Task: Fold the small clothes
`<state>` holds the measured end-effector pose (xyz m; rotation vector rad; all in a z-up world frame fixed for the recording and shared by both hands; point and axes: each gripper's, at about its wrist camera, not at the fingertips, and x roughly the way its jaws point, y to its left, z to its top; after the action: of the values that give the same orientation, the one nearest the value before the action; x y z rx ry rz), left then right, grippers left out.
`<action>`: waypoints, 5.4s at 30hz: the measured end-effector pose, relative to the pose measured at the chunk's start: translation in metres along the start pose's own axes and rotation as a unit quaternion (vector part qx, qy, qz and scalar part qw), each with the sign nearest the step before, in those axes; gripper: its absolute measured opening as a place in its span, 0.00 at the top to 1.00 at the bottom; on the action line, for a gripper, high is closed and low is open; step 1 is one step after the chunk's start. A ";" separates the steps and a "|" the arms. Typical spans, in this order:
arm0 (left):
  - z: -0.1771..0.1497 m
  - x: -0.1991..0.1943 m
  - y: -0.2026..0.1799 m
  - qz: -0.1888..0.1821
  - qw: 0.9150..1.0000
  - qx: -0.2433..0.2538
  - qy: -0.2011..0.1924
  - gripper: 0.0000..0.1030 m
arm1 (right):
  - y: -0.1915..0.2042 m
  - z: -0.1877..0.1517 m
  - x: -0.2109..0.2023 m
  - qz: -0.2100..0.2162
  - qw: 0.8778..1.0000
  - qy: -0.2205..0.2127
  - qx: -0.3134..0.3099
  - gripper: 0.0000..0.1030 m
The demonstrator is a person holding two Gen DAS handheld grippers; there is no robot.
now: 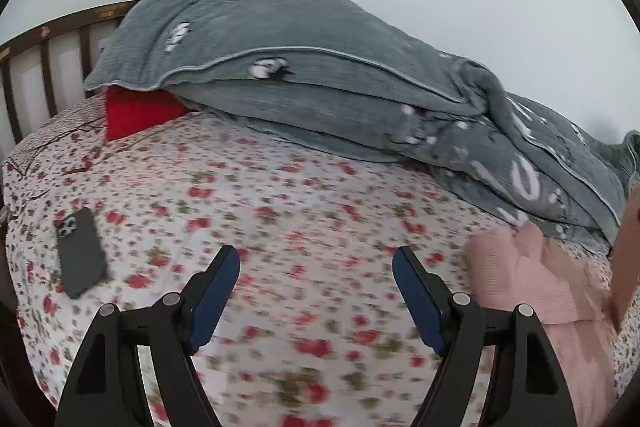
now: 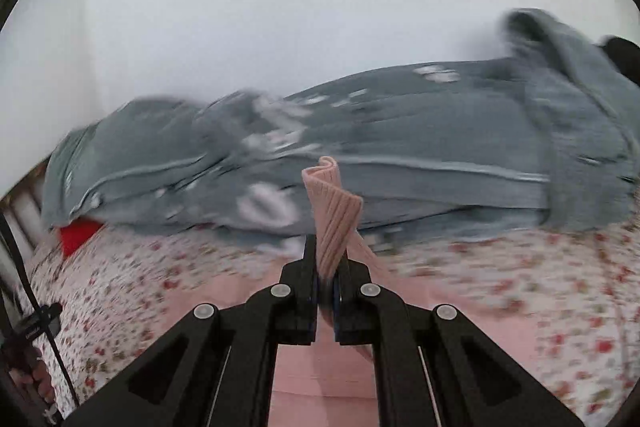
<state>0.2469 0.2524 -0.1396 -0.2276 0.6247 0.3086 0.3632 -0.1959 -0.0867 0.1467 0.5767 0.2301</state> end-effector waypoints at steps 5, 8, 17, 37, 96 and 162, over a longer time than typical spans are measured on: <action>-0.003 0.008 0.038 -0.004 1.000 -0.024 0.002 0.25 | 0.093 -0.031 0.064 0.044 0.997 0.050 -0.049 0.95; -0.009 0.014 0.053 -0.009 1.000 -0.029 0.006 0.25 | 0.134 -0.053 0.096 0.050 0.992 0.085 -0.083 0.95; -0.020 0.028 0.066 -0.017 0.999 -0.028 0.018 0.25 | 0.177 -0.093 0.112 0.080 0.979 0.128 -0.133 0.93; -0.008 0.041 -0.100 -0.143 0.988 0.035 0.055 0.24 | -0.040 -0.074 0.019 -0.034 0.996 0.076 -0.040 0.51; -0.211 -0.127 -0.114 -0.138 0.967 0.107 0.187 0.26 | -0.090 -0.283 -0.204 0.009 0.981 0.173 0.086 0.50; -0.137 -0.123 -0.118 -0.239 0.955 0.063 0.164 0.88 | -0.108 -0.162 -0.224 0.103 0.985 0.102 0.096 0.91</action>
<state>0.1201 0.0752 -0.1600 -0.3025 0.8906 -0.2433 0.1100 -0.3451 -0.1252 0.3737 0.7891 0.3939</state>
